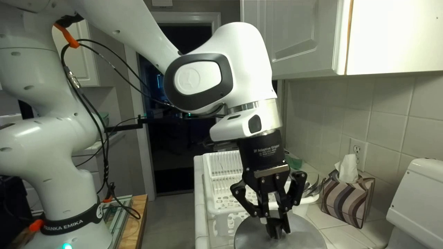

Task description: Put the lid on the pot

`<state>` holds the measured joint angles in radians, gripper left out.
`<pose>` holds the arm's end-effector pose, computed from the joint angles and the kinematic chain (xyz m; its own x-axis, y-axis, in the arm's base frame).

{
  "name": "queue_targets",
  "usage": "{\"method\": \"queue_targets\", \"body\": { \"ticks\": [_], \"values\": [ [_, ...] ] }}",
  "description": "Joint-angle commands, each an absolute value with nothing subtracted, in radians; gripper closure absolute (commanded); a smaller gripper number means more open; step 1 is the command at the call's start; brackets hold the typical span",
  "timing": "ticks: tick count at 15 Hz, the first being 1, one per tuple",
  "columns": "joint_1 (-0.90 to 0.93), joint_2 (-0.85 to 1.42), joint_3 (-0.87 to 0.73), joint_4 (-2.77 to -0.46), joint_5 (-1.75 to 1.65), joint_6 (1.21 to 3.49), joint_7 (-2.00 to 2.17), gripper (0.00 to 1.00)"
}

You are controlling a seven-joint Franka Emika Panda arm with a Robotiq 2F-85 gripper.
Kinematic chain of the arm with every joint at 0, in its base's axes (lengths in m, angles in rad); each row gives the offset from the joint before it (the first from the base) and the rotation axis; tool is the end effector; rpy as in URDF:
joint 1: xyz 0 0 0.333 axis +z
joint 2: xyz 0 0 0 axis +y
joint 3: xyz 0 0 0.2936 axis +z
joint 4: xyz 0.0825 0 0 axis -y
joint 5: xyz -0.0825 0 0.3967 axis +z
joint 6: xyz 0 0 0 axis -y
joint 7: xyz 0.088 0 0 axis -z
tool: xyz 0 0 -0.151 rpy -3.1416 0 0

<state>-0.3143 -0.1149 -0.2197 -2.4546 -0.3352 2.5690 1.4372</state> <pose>0.4394 -0.2607 0.2894 -0.1558 -0.9590 0.2366 -0.9788 0.1175 -0.1679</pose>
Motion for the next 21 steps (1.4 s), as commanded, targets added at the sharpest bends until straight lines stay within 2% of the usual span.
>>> {"method": "queue_targets", "body": {
  "ticks": [1, 9, 21],
  "values": [
    [-0.331, -0.077, -0.244, -2.446, -0.266, 2.631, 1.44, 0.94],
    [-0.329, 0.018, -0.286, -2.405, -0.185, 2.698, 1.422, 0.94],
    [-0.315, 0.133, -0.352, -2.301, -0.188, 2.674, 1.448, 0.94]
  ]
}}
